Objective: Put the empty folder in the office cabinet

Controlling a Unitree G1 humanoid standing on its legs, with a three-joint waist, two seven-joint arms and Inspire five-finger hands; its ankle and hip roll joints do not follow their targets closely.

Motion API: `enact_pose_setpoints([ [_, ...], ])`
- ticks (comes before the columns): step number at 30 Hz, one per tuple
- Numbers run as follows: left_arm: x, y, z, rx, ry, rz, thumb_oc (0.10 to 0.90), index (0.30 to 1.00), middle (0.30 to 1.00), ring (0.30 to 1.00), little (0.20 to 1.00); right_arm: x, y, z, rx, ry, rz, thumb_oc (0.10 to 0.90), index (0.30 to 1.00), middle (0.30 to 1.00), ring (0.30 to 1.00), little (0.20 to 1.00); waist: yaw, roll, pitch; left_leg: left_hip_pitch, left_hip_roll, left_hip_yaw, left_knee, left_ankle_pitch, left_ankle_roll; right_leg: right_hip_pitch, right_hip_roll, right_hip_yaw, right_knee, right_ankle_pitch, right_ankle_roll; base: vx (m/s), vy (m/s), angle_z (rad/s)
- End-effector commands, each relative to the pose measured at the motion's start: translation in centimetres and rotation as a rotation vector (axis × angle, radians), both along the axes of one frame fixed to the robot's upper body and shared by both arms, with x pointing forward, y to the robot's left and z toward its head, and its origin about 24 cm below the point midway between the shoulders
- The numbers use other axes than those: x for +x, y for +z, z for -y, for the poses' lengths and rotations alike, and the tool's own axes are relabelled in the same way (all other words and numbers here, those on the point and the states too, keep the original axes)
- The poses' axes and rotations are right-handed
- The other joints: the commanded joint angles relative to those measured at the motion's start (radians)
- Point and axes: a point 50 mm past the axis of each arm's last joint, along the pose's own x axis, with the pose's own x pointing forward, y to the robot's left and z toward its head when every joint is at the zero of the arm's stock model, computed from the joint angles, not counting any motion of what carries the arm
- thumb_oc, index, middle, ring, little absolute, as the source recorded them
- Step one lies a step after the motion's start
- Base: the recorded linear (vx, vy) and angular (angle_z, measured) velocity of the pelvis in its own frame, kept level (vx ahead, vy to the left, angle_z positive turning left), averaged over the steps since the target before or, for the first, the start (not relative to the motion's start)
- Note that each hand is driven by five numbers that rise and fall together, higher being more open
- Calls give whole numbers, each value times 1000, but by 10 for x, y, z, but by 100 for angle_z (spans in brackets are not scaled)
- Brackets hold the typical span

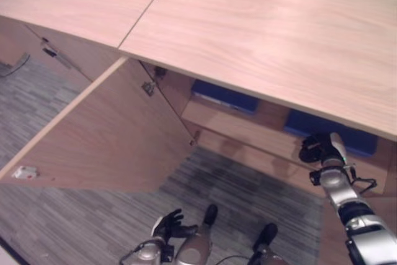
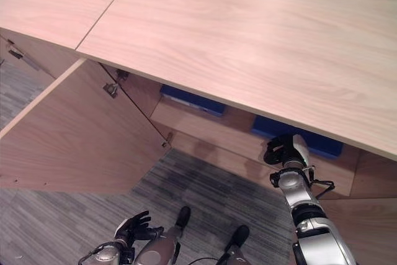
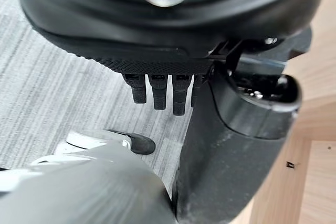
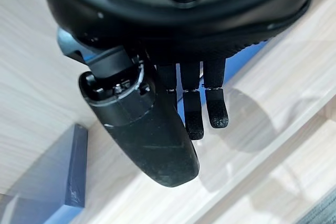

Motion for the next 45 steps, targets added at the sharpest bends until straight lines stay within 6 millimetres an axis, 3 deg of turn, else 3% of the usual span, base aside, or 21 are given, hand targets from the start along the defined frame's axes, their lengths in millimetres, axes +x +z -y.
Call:
enact_pose_setpoints([
  [1,-24,-11,-5,65,-65,-97,800,900,900,900,900,15,47,14,-59,-25,183,400,300,300,300,300,24,7,-36,-31,14,-33,0,-42,-21,-53,-78,52,311,-251,47,-43,-9,4],
  [9,-16,-7,-1,49,-71,-62,800,900,900,900,900,17,53,20,-54,-59,196,400,300,300,300,300,20,27,-9,-68,6,-39,9,-32,-20,-100,-80,72,334,-259,35,-45,-2,4],
  [19,-15,-4,2,42,-110,-33,800,900,900,900,900,18,86,54,-92,-178,224,400,300,300,300,300,34,73,39,-140,-7,-51,14,-8,-19,-197,-96,95,384,-266,25,-57,-2,1],
  [21,-15,-3,1,45,-126,-26,800,900,900,900,900,15,106,72,-130,-233,244,400,300,300,300,300,39,87,53,-157,-14,-56,8,3,-20,-228,-103,99,401,-267,22,-57,7,4],
  [23,-15,-3,1,44,-130,-23,800,900,900,900,900,15,116,78,-161,-242,252,400,300,300,300,300,40,93,57,-163,-15,-57,4,8,-21,-238,-106,99,406,-268,22,27,-23,5],
  [24,-17,-3,0,45,-146,-25,800,900,900,900,900,13,129,85,-209,-253,256,400,300,300,300,300,39,91,55,-153,-13,-58,-10,-10,-26,-244,-105,115,420,-308,26,78,-68,6],
  [29,-22,-4,-2,53,-176,-37,800,900,900,900,900,11,161,96,-269,-277,309,400,300,300,300,300,41,95,56,-163,-19,-62,-14,-9,-26,-261,-107,124,423,-311,25,27,-26,12],
  [30,-22,-4,-4,60,-193,-37,800,900,900,900,900,8,180,102,-295,-293,343,400,300,300,300,300,45,97,56,-166,-22,-65,-16,-9,-27,-268,-110,123,426,-309,27,2,-8,8],
  [31,-22,-4,-3,59,-192,-36,800,900,900,900,900,8,181,102,-296,-293,344,400,300,300,300,300,44,98,57,-166,-22,-65,-16,-9,-27,-268,-111,123,427,-309,27,0,0,0],
  [32,-23,-3,-5,61,-198,-36,800,900,900,900,900,6,197,106,-326,-303,371,400,300,300,300,300,47,99,53,-168,-25,-69,-18,-7,-28,-273,-111,122,429,-309,27,7,-2,3],
  [40,-23,-2,-15,68,-191,-36,800,900,900,900,900,-3,264,111,-393,-335,514,400,300,300,300,300,54,101,47,-180,-34,-75,-23,-7,-32,-289,-111,126,427,-304,30,5,-7,3],
  [45,-21,-1,-17,73,-184,-32,800,900,900,900,900,-2,277,106,-390,-319,559,400,300,300,300,300,52,97,43,-183,-36,-79,-24,-6,-33,-289,-109,130,423,-303,30,16,-13,5],
])
